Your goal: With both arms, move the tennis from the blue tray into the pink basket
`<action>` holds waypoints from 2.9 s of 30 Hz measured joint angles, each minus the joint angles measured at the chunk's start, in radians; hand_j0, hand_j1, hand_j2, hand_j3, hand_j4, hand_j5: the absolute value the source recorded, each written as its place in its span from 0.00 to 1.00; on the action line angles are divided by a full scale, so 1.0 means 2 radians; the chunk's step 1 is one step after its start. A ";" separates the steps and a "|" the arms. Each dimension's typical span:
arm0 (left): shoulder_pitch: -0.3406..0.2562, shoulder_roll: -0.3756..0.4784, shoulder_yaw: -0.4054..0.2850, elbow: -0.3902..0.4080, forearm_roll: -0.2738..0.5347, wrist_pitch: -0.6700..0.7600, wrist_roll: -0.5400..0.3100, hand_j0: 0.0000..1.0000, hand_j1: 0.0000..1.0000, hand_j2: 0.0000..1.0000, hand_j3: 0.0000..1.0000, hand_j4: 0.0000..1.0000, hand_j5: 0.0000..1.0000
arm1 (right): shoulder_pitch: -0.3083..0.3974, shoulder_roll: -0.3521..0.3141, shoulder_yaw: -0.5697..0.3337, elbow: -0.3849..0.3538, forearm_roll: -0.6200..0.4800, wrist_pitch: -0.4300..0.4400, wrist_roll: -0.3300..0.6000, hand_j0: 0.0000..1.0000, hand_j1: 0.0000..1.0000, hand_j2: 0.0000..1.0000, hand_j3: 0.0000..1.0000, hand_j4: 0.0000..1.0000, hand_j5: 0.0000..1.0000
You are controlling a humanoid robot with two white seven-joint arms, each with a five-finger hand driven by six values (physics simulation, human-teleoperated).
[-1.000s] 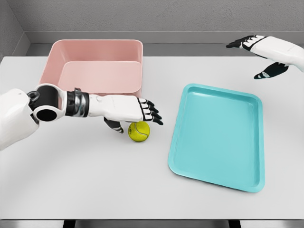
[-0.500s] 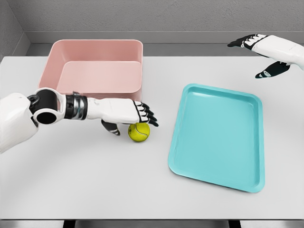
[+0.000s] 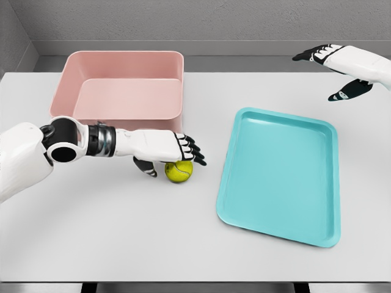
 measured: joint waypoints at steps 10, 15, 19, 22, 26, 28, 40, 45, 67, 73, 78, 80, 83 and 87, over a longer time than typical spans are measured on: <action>0.002 0.000 0.000 0.001 -0.001 0.000 0.000 1.00 1.00 1.00 1.00 1.00 1.00 | 0.001 0.000 0.000 0.000 0.000 0.000 0.001 1.00 1.00 1.00 1.00 1.00 1.00; 0.003 -0.001 0.000 0.008 -0.003 0.000 0.000 1.00 1.00 1.00 1.00 1.00 1.00 | 0.001 0.000 0.000 0.000 0.000 0.000 0.001 1.00 1.00 1.00 1.00 1.00 1.00; 0.007 -0.001 0.000 0.009 -0.005 0.000 0.000 1.00 1.00 1.00 1.00 1.00 1.00 | 0.001 0.000 0.000 0.000 0.000 0.000 0.001 1.00 1.00 1.00 1.00 1.00 1.00; 0.007 -0.002 0.000 0.009 -0.006 0.000 0.001 1.00 1.00 1.00 1.00 1.00 1.00 | 0.002 0.000 -0.001 0.000 0.000 0.000 0.001 1.00 1.00 1.00 1.00 1.00 1.00; 0.007 -0.004 0.000 0.008 -0.007 0.000 0.002 1.00 1.00 1.00 1.00 1.00 1.00 | 0.002 0.000 0.000 0.000 0.000 0.000 0.000 1.00 1.00 1.00 1.00 1.00 1.00; 0.007 -0.005 0.000 0.008 -0.008 0.000 0.002 1.00 1.00 1.00 1.00 1.00 1.00 | 0.004 0.000 -0.001 0.000 0.000 0.000 -0.001 1.00 1.00 1.00 1.00 1.00 1.00; 0.008 -0.009 0.000 0.009 -0.010 0.000 0.002 0.76 0.76 0.76 0.76 0.76 0.76 | 0.014 -0.001 -0.015 -0.001 0.001 0.000 0.001 1.00 1.00 1.00 1.00 1.00 1.00; 0.009 -0.008 0.000 0.009 -0.010 0.000 0.002 0.66 0.66 0.66 0.66 0.66 0.66 | 0.014 -0.001 -0.015 -0.003 0.001 0.000 0.001 1.00 1.00 1.00 1.00 1.00 1.00; 0.011 -0.002 0.009 -0.004 -0.008 0.000 0.000 0.62 0.62 0.62 0.62 0.62 0.62 | 0.014 -0.004 -0.015 -0.005 0.001 0.000 0.001 1.00 1.00 1.00 1.00 1.00 1.00; 0.005 0.008 0.022 -0.019 -0.003 0.000 -0.001 0.59 0.59 0.59 0.59 0.59 0.59 | 0.014 -0.007 -0.015 -0.005 0.001 0.000 0.001 1.00 1.00 1.00 1.00 1.00 1.00; -0.004 0.014 0.031 -0.022 -0.002 0.000 -0.001 0.59 0.59 0.59 0.59 0.59 0.59 | 0.013 -0.009 -0.015 -0.005 0.001 0.000 0.000 1.00 1.00 1.00 1.00 1.00 1.00; -0.010 0.016 0.033 -0.023 -0.002 0.000 0.000 0.59 0.59 0.59 0.59 0.59 0.59 | 0.013 -0.010 -0.015 -0.006 0.001 0.000 0.000 1.00 1.00 1.00 1.00 1.00 1.00; -0.011 0.017 0.036 -0.023 -0.001 0.000 0.000 0.59 0.59 0.59 0.59 0.59 0.59 | 0.013 -0.010 -0.015 -0.006 0.001 0.000 0.000 1.00 1.00 1.00 1.00 1.00 1.00; -0.021 0.021 0.038 -0.023 0.000 0.000 0.000 0.59 0.59 0.59 0.59 0.59 0.59 | 0.013 -0.014 -0.015 -0.009 0.000 0.000 -0.001 1.00 1.00 1.00 1.00 1.00 1.00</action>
